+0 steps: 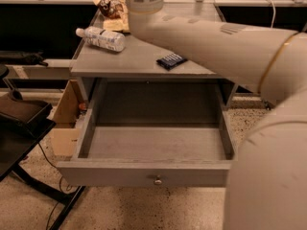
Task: Pick blue plastic bottle from top drawer and place on counter
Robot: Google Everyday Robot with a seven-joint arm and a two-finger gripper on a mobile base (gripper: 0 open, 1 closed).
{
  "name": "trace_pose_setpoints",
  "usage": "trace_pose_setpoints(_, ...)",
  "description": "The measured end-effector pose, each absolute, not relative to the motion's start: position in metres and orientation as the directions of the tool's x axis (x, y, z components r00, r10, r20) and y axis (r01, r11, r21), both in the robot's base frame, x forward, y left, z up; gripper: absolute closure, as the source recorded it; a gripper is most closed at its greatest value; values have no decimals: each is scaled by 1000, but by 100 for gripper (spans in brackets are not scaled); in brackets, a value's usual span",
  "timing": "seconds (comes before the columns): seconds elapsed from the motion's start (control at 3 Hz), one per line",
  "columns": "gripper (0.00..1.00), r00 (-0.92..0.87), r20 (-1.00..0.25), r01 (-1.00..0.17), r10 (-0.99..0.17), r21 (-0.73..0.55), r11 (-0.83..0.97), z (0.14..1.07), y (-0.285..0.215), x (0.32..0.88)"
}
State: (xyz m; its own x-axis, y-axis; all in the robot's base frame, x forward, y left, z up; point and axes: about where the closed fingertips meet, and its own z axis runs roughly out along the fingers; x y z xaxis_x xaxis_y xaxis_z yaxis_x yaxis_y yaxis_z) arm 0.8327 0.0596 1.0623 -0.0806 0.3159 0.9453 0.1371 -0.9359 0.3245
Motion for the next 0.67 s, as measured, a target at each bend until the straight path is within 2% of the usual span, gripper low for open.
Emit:
trace_pose_setpoints(0.33,0,-129,942,211,311,333,-919,1107,29,807)
trace_pose_setpoints(0.67,0,-189,949,236,253,294,-926,1138,-29,792)
